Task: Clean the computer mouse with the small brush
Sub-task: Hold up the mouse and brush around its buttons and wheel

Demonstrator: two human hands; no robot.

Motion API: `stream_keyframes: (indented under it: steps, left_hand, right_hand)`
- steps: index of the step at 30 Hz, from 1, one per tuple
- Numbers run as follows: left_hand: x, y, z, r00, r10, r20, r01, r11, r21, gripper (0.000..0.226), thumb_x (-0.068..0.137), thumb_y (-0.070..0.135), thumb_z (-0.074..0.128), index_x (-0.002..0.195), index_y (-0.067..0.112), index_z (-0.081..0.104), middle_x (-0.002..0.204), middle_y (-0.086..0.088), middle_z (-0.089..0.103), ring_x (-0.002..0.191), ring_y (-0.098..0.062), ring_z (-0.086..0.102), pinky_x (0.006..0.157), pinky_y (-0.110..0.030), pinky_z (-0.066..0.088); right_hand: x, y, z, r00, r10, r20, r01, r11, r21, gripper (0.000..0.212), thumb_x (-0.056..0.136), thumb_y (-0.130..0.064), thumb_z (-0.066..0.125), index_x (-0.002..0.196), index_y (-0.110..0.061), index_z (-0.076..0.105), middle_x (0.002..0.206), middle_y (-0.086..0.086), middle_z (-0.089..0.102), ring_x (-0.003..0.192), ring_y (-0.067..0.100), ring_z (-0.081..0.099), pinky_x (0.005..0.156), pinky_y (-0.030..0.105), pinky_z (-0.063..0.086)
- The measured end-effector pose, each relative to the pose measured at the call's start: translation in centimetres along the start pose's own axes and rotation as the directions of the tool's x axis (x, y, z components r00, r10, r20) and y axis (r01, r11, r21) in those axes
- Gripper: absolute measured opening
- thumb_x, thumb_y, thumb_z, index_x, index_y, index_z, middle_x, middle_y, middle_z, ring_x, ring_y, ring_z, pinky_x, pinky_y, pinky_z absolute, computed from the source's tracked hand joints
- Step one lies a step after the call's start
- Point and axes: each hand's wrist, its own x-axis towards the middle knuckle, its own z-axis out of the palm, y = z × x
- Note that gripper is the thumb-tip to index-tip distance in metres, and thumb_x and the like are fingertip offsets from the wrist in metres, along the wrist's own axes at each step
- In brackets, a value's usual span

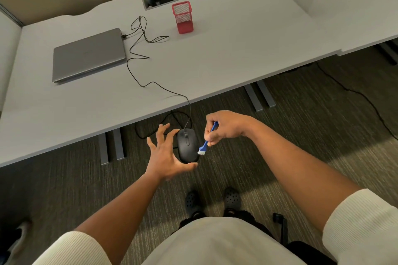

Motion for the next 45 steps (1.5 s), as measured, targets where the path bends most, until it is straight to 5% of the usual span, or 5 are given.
stream_keyframes:
  steps: [7, 21, 28, 35, 45]
  left_hand:
    - [0.1, 0.4, 0.3, 0.997, 0.071, 0.023, -0.072, 0.997, 0.022, 0.119, 0.049, 0.082, 0.071, 0.148, 0.027, 0.035, 0.160, 0.008, 0.005, 0.154, -0.019, -0.011, 0.118, -0.066, -0.013]
    - [0.3, 0.4, 0.5, 0.990, 0.140, 0.034, -0.144, 0.980, 0.141, 0.120, 0.053, 0.083, 0.070, 0.149, 0.020, 0.035, 0.161, -0.001, 0.010, 0.155, -0.022, -0.014, 0.117, -0.068, -0.011]
    - [0.4, 0.2, 0.2, 0.996, 0.094, 0.009, -0.095, 0.985, 0.143, 0.119, 0.052, 0.082, 0.069, 0.148, 0.019, 0.036, 0.160, -0.001, 0.010, 0.155, -0.021, -0.012, 0.117, -0.069, -0.010]
    - [0.9, 0.5, 0.3, 0.991, 0.128, 0.029, -0.131, 0.975, 0.180, 0.121, 0.054, 0.083, 0.070, 0.150, 0.018, 0.034, 0.159, 0.000, 0.010, 0.155, -0.022, -0.012, 0.117, -0.067, -0.012]
    - [1.0, 0.8, 0.4, 0.986, 0.160, 0.043, -0.165, 0.954, 0.249, 0.121, 0.055, 0.085, 0.066, 0.151, 0.020, 0.033, 0.160, -0.004, 0.014, 0.155, -0.025, -0.008, 0.117, -0.072, -0.007]
  right_hand:
    - [1.0, -0.2, 1.0, 0.921, -0.059, -0.386, 0.019, 0.994, -0.107, 0.020, 0.087, -0.008, 0.073, 0.085, -0.019, 0.056, 0.090, -0.008, 0.069, 0.083, 0.006, 0.066, 0.063, 0.018, 0.044]
    - [1.3, -1.1, 1.4, 0.929, -0.063, -0.364, -0.009, 0.982, -0.190, 0.014, 0.090, -0.007, 0.067, 0.089, -0.018, 0.058, 0.092, -0.004, 0.068, 0.079, 0.006, 0.064, 0.060, 0.018, 0.042]
    - [0.2, -1.7, 1.0, 1.000, 0.010, 0.024, -0.005, 0.985, -0.174, 0.018, 0.084, -0.005, 0.076, 0.088, -0.014, 0.060, 0.091, 0.001, 0.076, 0.078, 0.008, 0.076, 0.073, 0.026, 0.061]
    - [1.3, -2.1, 1.5, 0.900, -0.105, -0.423, 0.012, 0.976, -0.218, 0.008, 0.093, -0.010, 0.065, 0.092, -0.015, 0.059, 0.094, -0.003, 0.067, 0.082, 0.009, 0.063, 0.064, 0.021, 0.046]
    - [0.6, -3.1, 1.6, 0.962, -0.102, -0.254, 0.025, 0.957, -0.288, 0.019, 0.089, -0.011, 0.069, 0.083, -0.021, 0.055, 0.097, 0.001, 0.070, 0.084, 0.012, 0.066, 0.071, 0.027, 0.052]
